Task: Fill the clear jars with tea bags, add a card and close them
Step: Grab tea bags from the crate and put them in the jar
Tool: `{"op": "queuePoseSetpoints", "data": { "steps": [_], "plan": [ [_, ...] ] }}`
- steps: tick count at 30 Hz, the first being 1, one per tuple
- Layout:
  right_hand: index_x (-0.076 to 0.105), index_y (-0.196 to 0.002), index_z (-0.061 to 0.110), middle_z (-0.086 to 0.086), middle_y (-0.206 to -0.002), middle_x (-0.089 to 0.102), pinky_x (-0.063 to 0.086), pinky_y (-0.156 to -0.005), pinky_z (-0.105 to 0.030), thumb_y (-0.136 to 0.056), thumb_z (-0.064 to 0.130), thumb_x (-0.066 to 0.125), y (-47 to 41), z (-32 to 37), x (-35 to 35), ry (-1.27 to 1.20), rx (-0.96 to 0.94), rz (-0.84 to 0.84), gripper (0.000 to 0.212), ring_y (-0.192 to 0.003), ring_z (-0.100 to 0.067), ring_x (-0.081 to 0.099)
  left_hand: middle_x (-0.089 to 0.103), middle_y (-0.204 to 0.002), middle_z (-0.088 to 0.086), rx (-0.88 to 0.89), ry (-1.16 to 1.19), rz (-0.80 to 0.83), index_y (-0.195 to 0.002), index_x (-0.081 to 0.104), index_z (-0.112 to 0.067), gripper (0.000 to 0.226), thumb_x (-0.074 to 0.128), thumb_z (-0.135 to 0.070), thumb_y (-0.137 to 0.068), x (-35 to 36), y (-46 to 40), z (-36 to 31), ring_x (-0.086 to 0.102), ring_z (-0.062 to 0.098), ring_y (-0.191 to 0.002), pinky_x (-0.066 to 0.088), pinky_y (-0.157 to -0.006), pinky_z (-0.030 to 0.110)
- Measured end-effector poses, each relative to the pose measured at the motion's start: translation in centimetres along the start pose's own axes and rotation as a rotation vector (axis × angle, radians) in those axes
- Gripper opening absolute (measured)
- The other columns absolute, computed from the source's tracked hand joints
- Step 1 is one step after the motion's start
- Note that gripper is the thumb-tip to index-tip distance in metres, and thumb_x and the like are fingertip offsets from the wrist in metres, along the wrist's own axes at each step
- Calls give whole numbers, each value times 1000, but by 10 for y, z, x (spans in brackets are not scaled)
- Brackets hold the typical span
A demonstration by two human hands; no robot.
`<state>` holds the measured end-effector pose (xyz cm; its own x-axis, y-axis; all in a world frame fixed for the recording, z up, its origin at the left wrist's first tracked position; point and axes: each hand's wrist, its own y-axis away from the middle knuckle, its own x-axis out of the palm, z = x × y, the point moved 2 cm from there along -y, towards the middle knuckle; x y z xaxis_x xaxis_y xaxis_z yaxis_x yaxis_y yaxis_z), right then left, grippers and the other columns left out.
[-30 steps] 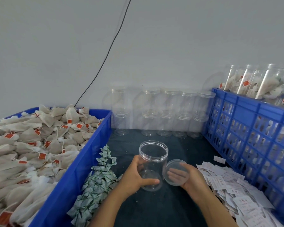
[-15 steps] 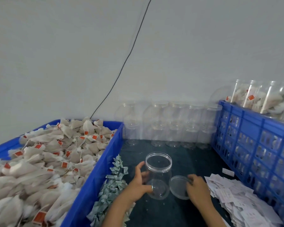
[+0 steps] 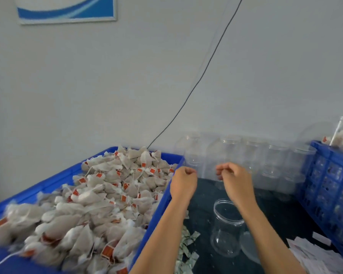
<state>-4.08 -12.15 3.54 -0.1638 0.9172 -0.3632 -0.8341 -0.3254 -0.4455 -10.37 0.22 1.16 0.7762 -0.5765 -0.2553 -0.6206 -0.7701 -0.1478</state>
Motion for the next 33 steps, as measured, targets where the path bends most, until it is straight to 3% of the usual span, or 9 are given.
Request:
{"op": "queuePoseSetpoints", "data": {
  "steps": [6,9,14,18,20,22,25,29,33],
  "plan": [
    [67,-80,17,-5,-82,69,52,-66,-26,-90,-3,43,6,23,90,-93,3,359,33,-78,-20,66,68,-88,1,68,-425,-32,-80,64,-16,19,50,-16,-93,-78,-26,9,66,23,-86,53,-78,35],
    [67,-82,15,-7,-85,70,55,-67,-25,-91,-4,41,12,25,127,-141,34,459,34,-80,-18,68,69,-102,3,-31,-600,-28,-102,67,-13,21,49,-12,-92,-117,-37,44,64,20,-94,53,-83,34],
    [66,-86,13,-3,-85,68,51,-69,-21,-92,-4,41,18,19,183,-108,119,598,31,-75,-10,63,61,-120,7,-101,-835,56,-117,58,-13,28,49,-8,-91,-153,-50,103,58,23,-110,50,-94,34],
    [65,-103,12,-6,-109,65,46,-69,-20,-92,-2,40,14,20,219,45,137,689,31,-94,-13,59,34,-147,15,-72,-1236,42,-145,28,-13,67,63,-26,-89,-162,-65,119,33,33,-136,34,-109,40],
    [60,-119,11,-7,-121,61,45,-76,-23,-94,0,40,11,21,235,136,131,745,34,-99,-14,54,20,-153,19,-127,-1279,64,-152,11,-15,93,71,-36,-84,-164,-71,122,21,36,-143,24,-115,44],
    [55,-127,10,-8,-128,58,44,-80,-25,-95,2,40,7,19,248,208,118,765,36,-101,-16,55,13,-157,21,-197,-1311,128,-153,6,-20,101,71,-47,-81,-164,-77,126,12,38,-146,15,-117,47],
    [54,-130,11,-9,-132,55,47,-86,-29,-97,3,39,1,13,261,272,125,785,37,-111,-20,55,22,-154,18,-214,-1411,155,-150,16,-23,94,69,-55,-80,-164,-83,127,20,35,-143,21,-115,46],
    [56,-127,11,-9,-120,58,51,-83,-33,-99,6,38,-8,5,268,314,145,758,33,-105,-25,59,34,-149,15,-130,-1363,85,-144,32,-24,66,67,-34,-89,-165,-88,124,30,33,-139,40,-105,38],
    [57,-122,13,-6,-121,60,52,-90,-37,-98,13,44,-17,3,269,351,70,640,27,-105,-22,60,52,-134,5,-68,-1300,56,-133,49,-23,42,61,-25,-93,-171,-92,119,46,25,-128,44,-100,31]
  ]
}}
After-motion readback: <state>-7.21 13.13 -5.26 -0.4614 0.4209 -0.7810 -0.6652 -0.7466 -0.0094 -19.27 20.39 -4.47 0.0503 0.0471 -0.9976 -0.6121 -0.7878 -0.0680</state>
